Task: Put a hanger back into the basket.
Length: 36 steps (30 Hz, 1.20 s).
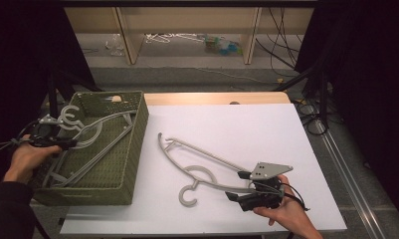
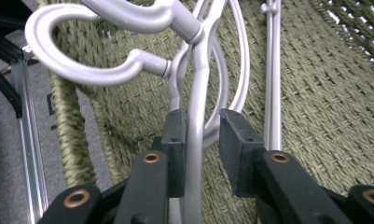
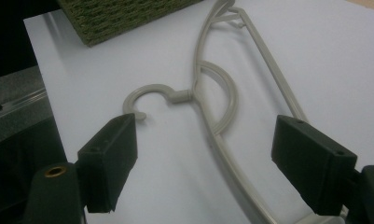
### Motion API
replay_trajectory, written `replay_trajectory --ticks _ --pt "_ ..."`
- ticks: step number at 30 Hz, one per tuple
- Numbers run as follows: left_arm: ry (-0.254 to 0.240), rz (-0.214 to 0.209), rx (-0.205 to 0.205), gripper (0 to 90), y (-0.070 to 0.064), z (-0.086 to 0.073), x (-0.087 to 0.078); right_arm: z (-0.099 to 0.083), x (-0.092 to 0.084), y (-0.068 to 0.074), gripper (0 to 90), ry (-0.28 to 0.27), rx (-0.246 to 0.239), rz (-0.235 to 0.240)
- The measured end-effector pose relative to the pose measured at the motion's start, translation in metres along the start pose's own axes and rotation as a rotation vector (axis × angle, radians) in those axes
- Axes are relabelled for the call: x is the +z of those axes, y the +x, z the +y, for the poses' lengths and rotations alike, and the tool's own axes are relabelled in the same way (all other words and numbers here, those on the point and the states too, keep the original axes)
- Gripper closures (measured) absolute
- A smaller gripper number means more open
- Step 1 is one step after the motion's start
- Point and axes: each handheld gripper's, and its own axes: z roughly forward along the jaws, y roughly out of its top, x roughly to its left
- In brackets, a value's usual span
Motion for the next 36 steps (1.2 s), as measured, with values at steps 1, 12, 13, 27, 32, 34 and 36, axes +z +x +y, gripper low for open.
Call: replay_trajectory --ticks 1,12,13,27,32,34,36 --pt "0.004 0.006 0.000 68.7 0.001 0.000 -0.001 0.000 0.000 0.000 23.5 0.000 0.000 -0.002" --pt "-0.100 0.006 -0.031 46.2 -0.011 0.005 -0.024 0.000 0.000 -0.001 23.2 0.001 0.002 -0.004" --pt "-0.109 -0.001 -0.032 44.3 -0.015 0.004 -0.026 0.000 0.000 -0.001 23.2 0.001 0.002 -0.003" --pt "-0.298 -0.141 -0.039 34.6 -0.088 -0.003 -0.049 -0.001 0.001 0.000 23.0 0.000 0.004 -0.006" --pt "-0.348 -0.181 0.011 32.6 -0.121 0.000 -0.053 -0.001 0.001 0.000 23.0 0.002 0.004 -0.005" --pt "-0.373 -0.201 0.026 32.0 -0.134 0.001 -0.054 -0.002 0.001 0.000 22.9 0.001 0.002 -0.007" --pt "-0.400 -0.228 0.035 31.4 -0.147 0.001 -0.054 -0.001 0.001 -0.001 22.8 -0.002 0.002 -0.007"
